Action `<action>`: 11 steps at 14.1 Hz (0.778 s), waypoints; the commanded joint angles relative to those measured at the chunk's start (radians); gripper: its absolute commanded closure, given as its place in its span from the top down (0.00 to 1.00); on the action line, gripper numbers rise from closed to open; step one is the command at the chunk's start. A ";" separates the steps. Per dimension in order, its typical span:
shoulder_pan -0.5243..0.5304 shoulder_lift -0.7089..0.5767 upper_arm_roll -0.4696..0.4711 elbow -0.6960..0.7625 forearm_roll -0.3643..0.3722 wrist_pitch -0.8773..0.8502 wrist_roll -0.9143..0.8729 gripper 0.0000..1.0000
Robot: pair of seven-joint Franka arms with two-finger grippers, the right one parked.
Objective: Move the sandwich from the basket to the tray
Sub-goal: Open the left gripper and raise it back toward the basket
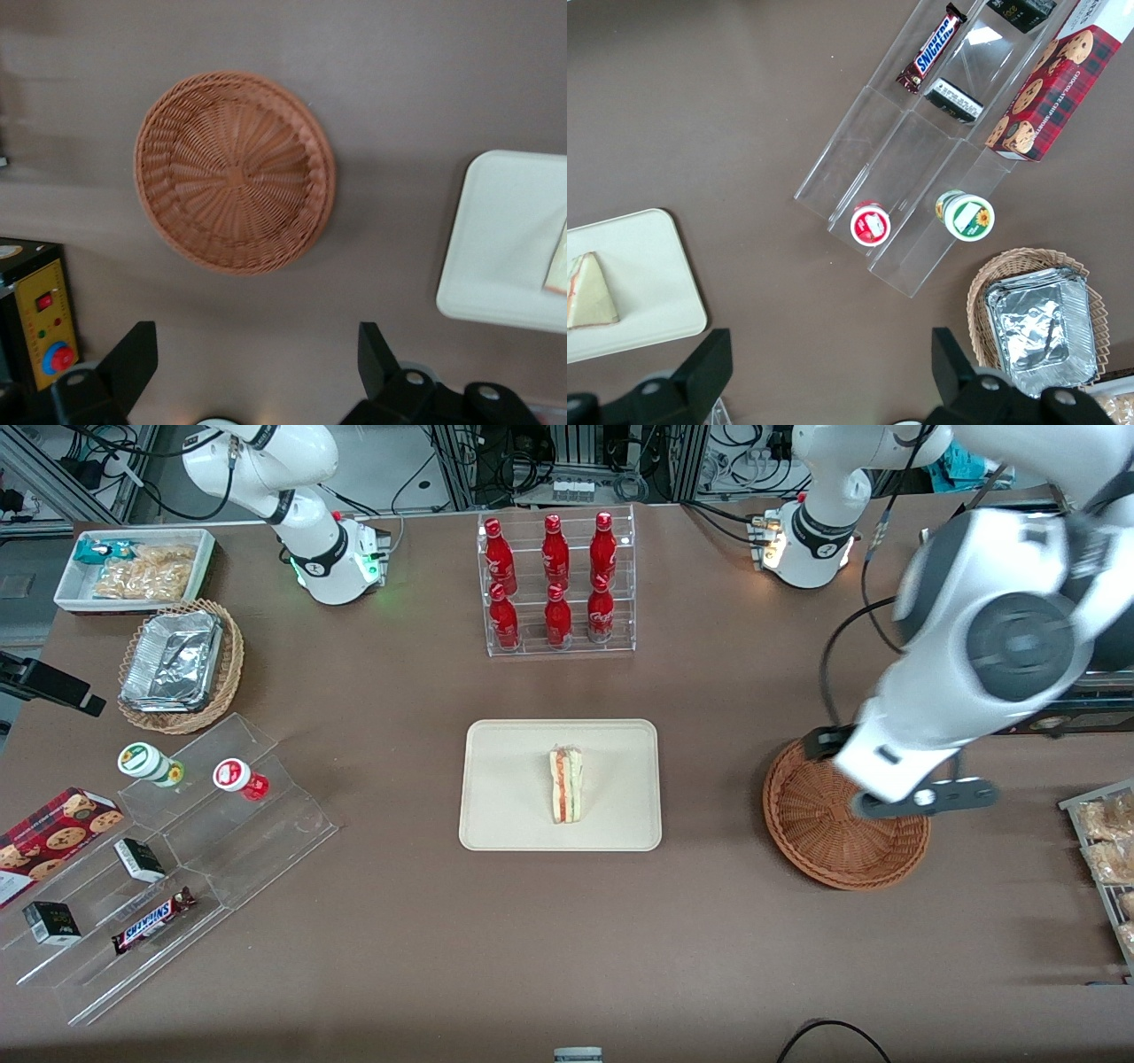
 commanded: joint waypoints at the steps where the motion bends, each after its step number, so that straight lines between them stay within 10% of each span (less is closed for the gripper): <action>1: 0.054 -0.253 -0.007 -0.291 -0.031 0.022 0.050 1.00; 11: 0.078 -0.386 -0.008 -0.329 -0.100 -0.023 0.202 1.00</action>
